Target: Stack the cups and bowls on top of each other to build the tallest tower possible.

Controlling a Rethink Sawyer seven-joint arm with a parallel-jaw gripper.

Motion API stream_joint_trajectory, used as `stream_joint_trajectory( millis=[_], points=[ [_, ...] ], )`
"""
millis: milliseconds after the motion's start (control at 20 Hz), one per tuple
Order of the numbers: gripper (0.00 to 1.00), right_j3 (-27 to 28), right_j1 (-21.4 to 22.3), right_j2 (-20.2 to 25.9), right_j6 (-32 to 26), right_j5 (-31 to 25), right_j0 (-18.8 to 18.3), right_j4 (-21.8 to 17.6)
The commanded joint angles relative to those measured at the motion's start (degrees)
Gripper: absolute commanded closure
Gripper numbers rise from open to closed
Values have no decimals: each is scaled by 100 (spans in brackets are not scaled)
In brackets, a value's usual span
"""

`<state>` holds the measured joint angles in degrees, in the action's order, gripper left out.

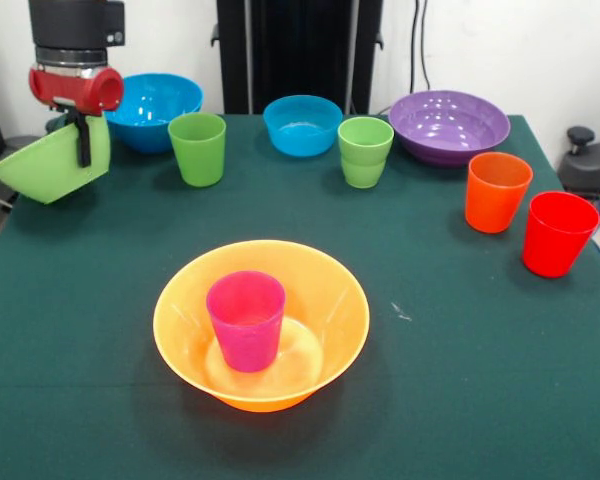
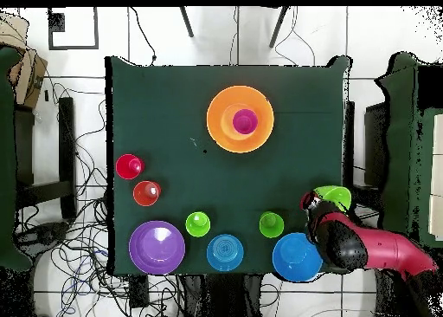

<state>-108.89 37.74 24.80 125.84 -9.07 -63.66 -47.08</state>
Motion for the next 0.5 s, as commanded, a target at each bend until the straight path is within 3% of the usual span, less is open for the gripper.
stream_joint_trajectory(
  millis=[50, 500],
  points=[
    [100, -57, 221, 544, -252, -597, 355, 335],
    [100, 134, 240, 304, -112, -643, 787, 580]
  ],
)
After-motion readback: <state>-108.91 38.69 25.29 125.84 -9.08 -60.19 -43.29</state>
